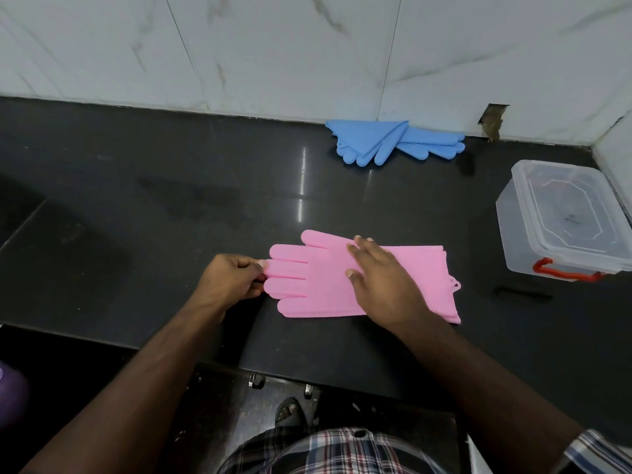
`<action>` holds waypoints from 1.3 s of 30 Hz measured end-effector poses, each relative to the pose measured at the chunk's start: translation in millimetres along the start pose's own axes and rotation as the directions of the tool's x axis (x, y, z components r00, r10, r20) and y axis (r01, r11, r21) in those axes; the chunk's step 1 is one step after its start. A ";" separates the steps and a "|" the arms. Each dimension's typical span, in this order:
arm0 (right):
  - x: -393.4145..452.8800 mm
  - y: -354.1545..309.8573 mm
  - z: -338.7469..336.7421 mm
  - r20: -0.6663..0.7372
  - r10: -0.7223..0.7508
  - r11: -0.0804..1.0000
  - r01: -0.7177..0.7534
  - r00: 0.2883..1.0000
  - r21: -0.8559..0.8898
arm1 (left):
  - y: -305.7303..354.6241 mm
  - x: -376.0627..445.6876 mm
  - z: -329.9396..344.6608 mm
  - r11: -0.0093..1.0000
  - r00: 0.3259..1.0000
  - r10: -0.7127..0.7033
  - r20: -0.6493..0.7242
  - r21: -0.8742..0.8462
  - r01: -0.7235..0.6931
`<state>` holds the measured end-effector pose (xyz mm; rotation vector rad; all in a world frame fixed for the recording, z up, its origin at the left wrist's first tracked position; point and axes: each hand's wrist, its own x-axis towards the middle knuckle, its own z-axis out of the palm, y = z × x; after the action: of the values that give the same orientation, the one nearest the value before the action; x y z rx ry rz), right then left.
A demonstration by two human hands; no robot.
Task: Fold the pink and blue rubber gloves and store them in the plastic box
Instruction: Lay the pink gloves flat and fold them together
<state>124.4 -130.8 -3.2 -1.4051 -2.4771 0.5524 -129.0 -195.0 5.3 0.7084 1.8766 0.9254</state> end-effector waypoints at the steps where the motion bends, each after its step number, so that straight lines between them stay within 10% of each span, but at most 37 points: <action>1: -0.5 6.6 -5.5 -0.055 0.057 0.997 -0.054 0.997 0.060 | -0.3 0.7 -0.9 1.000 1.000 -0.011 0.008 -0.008 0.011; 4: -10.6 40.7 -28.3 -0.279 0.303 0.948 -0.258 0.911 0.189 | 0.3 -1.0 -3.5 0.997 0.999 0.015 -0.035 0.074 -0.012; 7: -27.7 68.6 -49.9 -0.241 0.565 0.821 -0.507 0.789 0.264 | 24.2 -11.4 9.2 0.829 0.910 0.391 -0.140 0.483 -0.282; 10: -40.4 80.8 -56.5 -0.142 0.701 0.695 -0.627 0.699 0.352 | 60.8 -18.1 56.1 0.632 0.790 0.598 0.132 0.530 -0.566; 18: -89.9 86.2 -60.1 -0.039 0.764 0.566 -0.638 0.644 0.522 | 100.7 -2.8 185.4 0.458 0.626 0.548 0.555 0.427 -0.780; 39: -92.4 76.4 -63.6 0.110 0.741 0.558 -0.699 0.662 0.447 | 113.1 25.2 233.4 0.543 0.707 0.366 0.605 0.478 -0.690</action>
<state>254.7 -161.7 18.8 -2.1228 -1.4182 1.1056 80.6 -40.3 13.1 1.8982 1.5453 0.3082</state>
